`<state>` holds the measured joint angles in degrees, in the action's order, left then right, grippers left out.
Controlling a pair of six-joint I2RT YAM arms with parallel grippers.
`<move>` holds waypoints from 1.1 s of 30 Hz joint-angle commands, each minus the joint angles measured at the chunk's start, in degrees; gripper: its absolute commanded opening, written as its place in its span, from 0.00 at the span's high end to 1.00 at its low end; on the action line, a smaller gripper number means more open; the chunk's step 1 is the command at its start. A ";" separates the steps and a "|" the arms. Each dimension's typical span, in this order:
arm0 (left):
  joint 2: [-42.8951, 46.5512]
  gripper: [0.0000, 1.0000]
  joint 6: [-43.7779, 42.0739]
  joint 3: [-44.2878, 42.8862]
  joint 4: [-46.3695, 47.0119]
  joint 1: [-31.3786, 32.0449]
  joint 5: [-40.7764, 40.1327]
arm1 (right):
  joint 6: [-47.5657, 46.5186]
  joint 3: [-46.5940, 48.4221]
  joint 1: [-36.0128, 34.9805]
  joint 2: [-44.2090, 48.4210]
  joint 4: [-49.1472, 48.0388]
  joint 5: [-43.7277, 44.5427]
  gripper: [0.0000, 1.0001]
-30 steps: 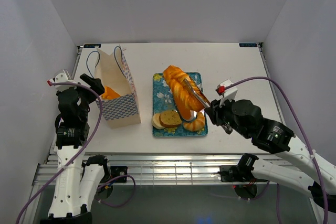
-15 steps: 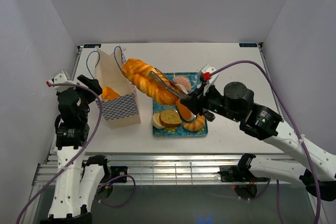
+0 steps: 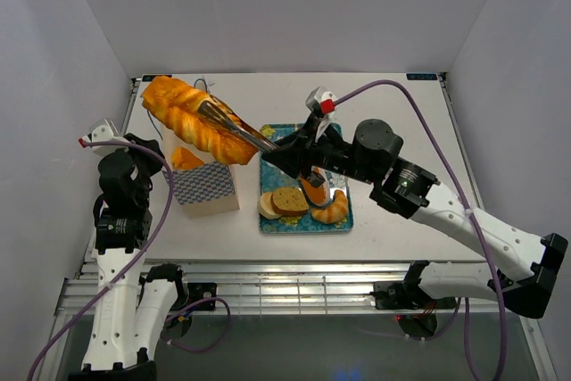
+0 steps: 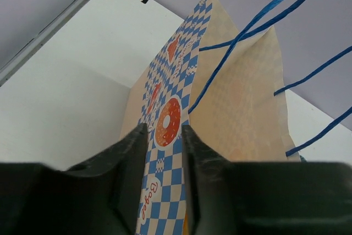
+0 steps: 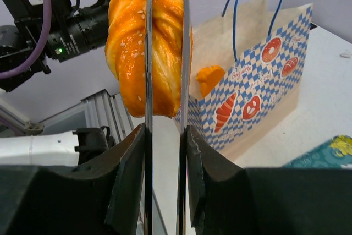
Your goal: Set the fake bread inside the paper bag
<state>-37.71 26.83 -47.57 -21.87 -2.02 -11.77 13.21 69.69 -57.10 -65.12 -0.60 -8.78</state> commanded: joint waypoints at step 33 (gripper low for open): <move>-5.00 0.68 -0.20 0.64 2.36 0.26 9.40 | 11.31 8.45 -0.20 -30.59 -36.75 2.00 0.75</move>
<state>-43.35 26.83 -47.22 -20.34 -2.02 -3.16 23.86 76.73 -57.12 -96.77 -30.04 -8.88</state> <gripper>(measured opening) 0.331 0.364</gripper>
